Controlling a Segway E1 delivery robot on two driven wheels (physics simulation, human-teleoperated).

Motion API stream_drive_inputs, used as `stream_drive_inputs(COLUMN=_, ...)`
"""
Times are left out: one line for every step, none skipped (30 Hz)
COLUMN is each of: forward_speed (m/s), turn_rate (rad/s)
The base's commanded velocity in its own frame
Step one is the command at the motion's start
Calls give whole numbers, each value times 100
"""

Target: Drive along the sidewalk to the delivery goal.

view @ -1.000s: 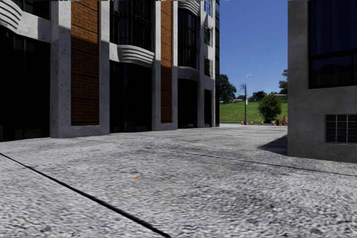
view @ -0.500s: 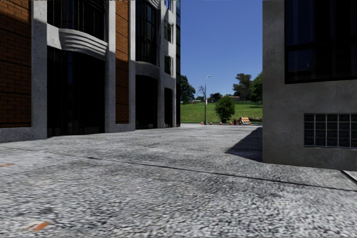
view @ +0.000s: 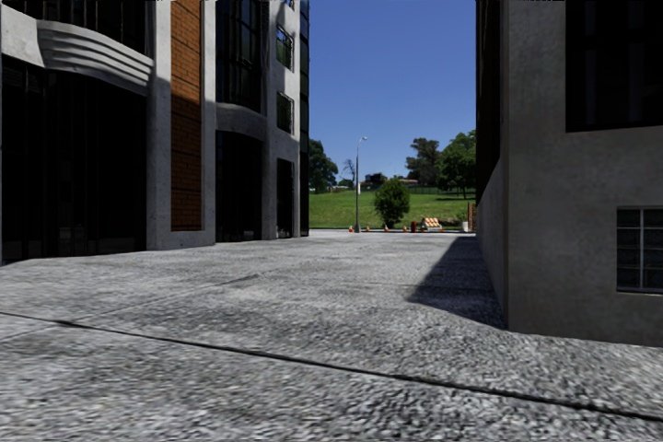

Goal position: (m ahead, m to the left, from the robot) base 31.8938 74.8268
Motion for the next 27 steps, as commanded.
stream_drive_inputs(forward_speed=200, turn_rate=0)
stream_drive_inputs(forward_speed=200, turn_rate=0)
stream_drive_inputs(forward_speed=200, turn_rate=0)
stream_drive_inputs(forward_speed=200, turn_rate=0)
stream_drive_inputs(forward_speed=200, turn_rate=0)
stream_drive_inputs(forward_speed=200, turn_rate=0)
stream_drive_inputs(forward_speed=200, turn_rate=0)
stream_drive_inputs(forward_speed=200, turn_rate=0)
stream_drive_inputs(forward_speed=200, turn_rate=0)
stream_drive_inputs(forward_speed=200, turn_rate=0)
stream_drive_inputs(forward_speed=200, turn_rate=0)
stream_drive_inputs(forward_speed=200, turn_rate=0)
stream_drive_inputs(forward_speed=200, turn_rate=0)
stream_drive_inputs(forward_speed=200, turn_rate=0)
stream_drive_inputs(forward_speed=200, turn_rate=0)
stream_drive_inputs(forward_speed=200, turn_rate=0)
stream_drive_inputs(forward_speed=200, turn_rate=0)
stream_drive_inputs(forward_speed=200, turn_rate=0)
stream_drive_inputs(forward_speed=200, turn_rate=0)
stream_drive_inputs(forward_speed=200, turn_rate=0)
stream_drive_inputs(forward_speed=200, turn_rate=0)
stream_drive_inputs(forward_speed=200, turn_rate=0)
stream_drive_inputs(forward_speed=200, turn_rate=0)
stream_drive_inputs(forward_speed=200, turn_rate=0)
stream_drive_inputs(forward_speed=200, turn_rate=0)
stream_drive_inputs(forward_speed=200, turn_rate=0)
stream_drive_inputs(forward_speed=200, turn_rate=0)
